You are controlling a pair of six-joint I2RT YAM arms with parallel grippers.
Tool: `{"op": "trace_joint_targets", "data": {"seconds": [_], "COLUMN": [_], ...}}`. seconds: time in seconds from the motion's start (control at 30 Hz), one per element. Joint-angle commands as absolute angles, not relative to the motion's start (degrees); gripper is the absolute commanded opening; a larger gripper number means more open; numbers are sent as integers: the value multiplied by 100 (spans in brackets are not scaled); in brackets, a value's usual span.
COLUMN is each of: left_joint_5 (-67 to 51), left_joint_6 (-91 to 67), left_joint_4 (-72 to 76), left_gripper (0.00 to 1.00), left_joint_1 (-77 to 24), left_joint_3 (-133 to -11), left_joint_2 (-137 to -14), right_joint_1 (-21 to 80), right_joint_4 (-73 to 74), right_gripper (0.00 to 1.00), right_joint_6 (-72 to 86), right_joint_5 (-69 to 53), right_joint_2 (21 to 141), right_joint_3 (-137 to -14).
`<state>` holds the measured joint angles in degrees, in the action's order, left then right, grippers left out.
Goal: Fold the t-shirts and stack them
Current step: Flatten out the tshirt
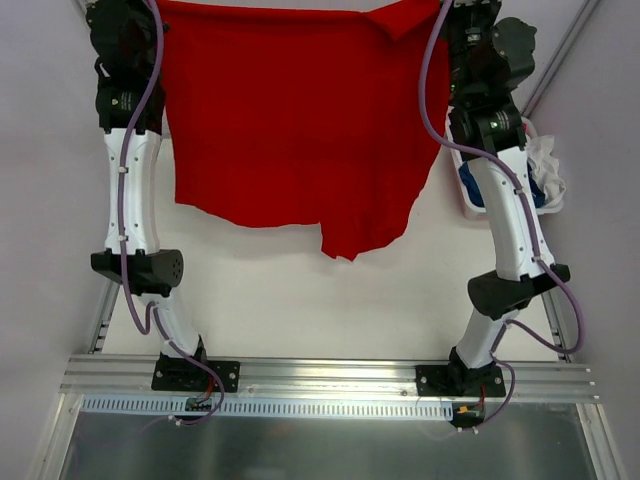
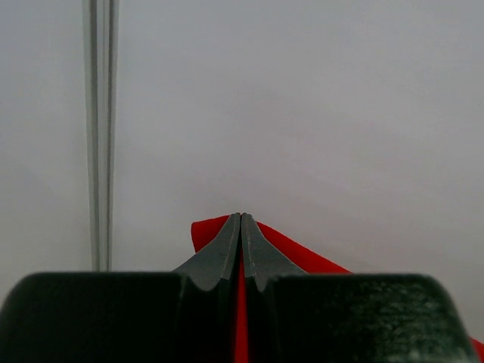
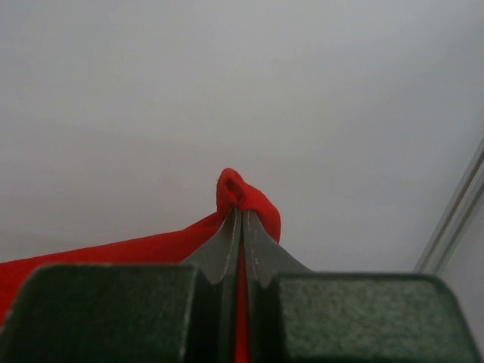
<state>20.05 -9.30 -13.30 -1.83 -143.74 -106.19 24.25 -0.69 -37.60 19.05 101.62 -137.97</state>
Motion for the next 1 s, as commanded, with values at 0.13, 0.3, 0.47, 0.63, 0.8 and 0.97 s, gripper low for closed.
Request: {"op": "trace_joint_targets", "data": {"seconds": [0.13,0.3,0.47,0.63,0.8,0.97], "left_joint_5": [1943,1855,1758,1705,1766,1819], "left_joint_6": [-940,-984,-1055,-1090,-879,-730], "left_joint_4": [-1099,-1072,-1055,-1046,-985,-932], "left_gripper": [0,0,0,0,0,0], "left_joint_1": [-141,-79,-70,-79,-219,-360], "left_joint_3": [-14599,-14695,-14730,-14722,-14687,-14511], "left_joint_2": [-11276,-11689,-11734,-11374,-10891,-10415], "right_joint_1": [1960,1758,1705,1766,2073,2346], "right_joint_4": [-202,-158,-106,-88,-386,-510], "right_gripper": [0,0,0,0,0,0], "right_joint_6": [-3279,-3094,-3015,-2979,-3287,-3533], "right_joint_5": [1969,1925,1890,1837,1881,1951], "right_joint_2": [10748,11047,11066,10794,10187,9818], "right_joint_3": [-14150,-14238,-14291,-14230,-13720,-13421]}}
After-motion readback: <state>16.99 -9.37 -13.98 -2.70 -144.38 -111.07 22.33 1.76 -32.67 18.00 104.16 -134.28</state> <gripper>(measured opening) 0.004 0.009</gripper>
